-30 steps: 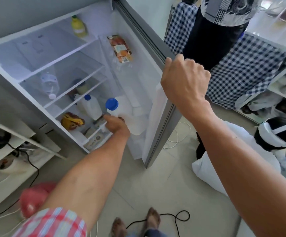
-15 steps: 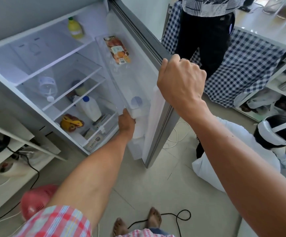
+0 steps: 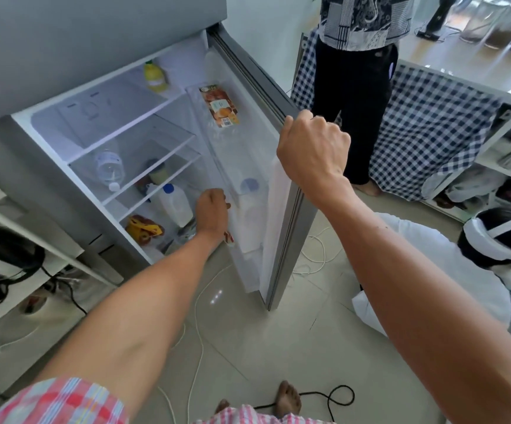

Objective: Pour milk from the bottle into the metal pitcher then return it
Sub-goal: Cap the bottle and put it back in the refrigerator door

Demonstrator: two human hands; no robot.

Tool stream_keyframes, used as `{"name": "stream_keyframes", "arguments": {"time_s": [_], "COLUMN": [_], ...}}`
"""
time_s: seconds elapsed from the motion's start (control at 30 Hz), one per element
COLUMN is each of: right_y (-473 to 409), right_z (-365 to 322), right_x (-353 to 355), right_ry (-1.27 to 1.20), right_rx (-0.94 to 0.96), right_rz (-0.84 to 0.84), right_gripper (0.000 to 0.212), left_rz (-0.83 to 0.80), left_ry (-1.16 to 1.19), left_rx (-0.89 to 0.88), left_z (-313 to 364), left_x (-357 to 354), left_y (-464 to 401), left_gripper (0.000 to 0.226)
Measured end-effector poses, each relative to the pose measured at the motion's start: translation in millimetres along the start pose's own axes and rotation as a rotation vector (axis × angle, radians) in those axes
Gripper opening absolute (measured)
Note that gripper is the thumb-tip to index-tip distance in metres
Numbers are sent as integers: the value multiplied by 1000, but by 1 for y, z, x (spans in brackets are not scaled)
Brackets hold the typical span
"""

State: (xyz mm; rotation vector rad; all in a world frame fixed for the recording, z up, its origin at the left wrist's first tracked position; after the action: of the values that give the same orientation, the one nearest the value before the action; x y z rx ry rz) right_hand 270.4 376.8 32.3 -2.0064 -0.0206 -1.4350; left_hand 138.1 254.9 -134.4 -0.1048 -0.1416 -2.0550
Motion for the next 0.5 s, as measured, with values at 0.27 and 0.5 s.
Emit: {"name": "stream_keyframes", "arguments": {"time_s": [0.27,0.5], "right_y": [30,47], "right_z": [-51,-105], "right_x": [10,17], "right_ry": [-75,-471], "right_rx": [-52,-139], "right_rz": [-157,-563], "right_gripper": [17,48], "left_rz": [-61,17], "left_ry": [-66,-139], "left_rx": [-200,-229], "left_z": [43,47], "left_x": [56,110], "left_y": [4,-2], "left_gripper": [54,50]}}
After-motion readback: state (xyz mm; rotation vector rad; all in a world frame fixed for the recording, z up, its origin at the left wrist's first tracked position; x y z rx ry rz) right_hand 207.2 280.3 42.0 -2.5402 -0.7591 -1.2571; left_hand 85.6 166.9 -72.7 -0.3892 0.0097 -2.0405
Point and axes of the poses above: each hand's wrist, its own y-axis away from the middle knuckle, its own x-axis out of the back of the hand, z = x × y, the point moved 2 cm from there along -y, towards the middle knuckle, and after that the axes turned 10 degrees about -x, right-handed, at the moved point
